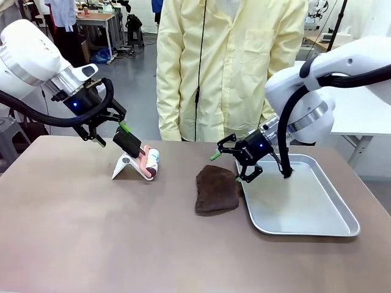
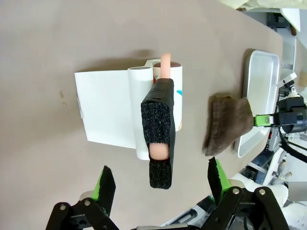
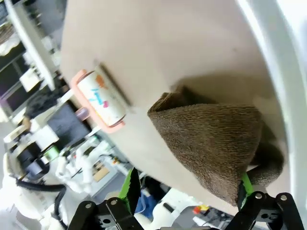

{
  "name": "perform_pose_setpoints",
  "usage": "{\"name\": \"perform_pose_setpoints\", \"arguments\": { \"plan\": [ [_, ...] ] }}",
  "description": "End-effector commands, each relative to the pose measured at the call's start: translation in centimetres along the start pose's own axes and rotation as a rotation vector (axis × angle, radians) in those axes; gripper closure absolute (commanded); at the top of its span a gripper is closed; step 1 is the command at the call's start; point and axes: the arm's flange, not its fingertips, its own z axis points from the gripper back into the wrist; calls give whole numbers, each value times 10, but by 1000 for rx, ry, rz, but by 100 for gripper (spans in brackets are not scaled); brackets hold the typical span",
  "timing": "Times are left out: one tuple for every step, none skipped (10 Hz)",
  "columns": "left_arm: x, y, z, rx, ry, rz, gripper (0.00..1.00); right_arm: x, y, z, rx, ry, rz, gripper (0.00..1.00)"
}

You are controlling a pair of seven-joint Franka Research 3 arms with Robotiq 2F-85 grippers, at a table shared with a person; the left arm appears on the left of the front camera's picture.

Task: Clean the surface of the table.
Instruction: Return the Lint Roller and towel to their original positions.

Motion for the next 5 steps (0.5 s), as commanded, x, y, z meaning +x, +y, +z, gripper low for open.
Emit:
{"name": "perform_pose_setpoints", "arguments": {
  "plan": [
    [-9, 1, 20, -26, -10, 17, 0, -18, 17, 14, -164, -91, -29, 0],
    [-15, 6, 32, -63, -9, 21, 0, -29, 15, 27, -183, -104, -48, 0],
    [-23, 14, 48, -112, -34, 24, 0, -43, 8, 44, -163, -72, -75, 0],
    [-34, 25, 68, -171, -69, 35, 0, -54, -4, 62, -145, -48, -121, 0],
    [-48, 39, 94, -252, -121, 47, 0, -66, -16, 81, -67, -18, -72, 0]
  ]
}}
